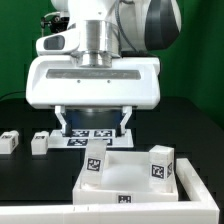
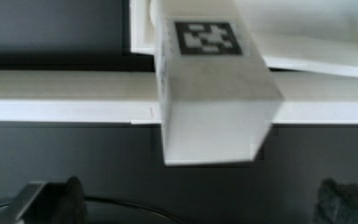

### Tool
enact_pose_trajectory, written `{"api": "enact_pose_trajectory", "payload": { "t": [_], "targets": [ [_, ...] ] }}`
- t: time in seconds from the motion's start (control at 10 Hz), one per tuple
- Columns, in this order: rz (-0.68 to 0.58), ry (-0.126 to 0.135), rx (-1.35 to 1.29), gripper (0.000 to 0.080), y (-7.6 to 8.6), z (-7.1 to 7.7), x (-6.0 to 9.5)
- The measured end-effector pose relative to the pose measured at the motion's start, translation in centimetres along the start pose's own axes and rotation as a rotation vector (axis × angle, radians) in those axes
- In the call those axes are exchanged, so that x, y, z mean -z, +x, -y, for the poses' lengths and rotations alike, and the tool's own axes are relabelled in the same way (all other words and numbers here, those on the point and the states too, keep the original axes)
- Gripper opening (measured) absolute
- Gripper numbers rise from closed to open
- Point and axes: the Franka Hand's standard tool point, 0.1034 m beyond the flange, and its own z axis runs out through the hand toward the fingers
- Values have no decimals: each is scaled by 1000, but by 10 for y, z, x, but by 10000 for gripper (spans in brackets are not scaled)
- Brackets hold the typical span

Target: Assemble square table

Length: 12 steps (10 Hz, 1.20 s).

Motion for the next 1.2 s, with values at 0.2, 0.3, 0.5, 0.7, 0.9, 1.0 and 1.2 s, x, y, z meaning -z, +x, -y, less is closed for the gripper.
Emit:
{"api": "enact_pose_trajectory", "payload": {
  "t": [0.2,0.3,0.5,0.7,0.9,1.0,1.2],
  "targets": [
    [3,-1,0,649,-2,0,-2],
    [24,10,-4,649,-4,2,-3],
    [107,39,-16,649,-15,5,-10],
    [242,89,-33,649,-20,7,-14],
    [364,121,-26,649,-24,7,-17],
    [431,135,-14,649,-27,8,-17],
    [414,120,17,649,-23,5,-19]
  ]
}}
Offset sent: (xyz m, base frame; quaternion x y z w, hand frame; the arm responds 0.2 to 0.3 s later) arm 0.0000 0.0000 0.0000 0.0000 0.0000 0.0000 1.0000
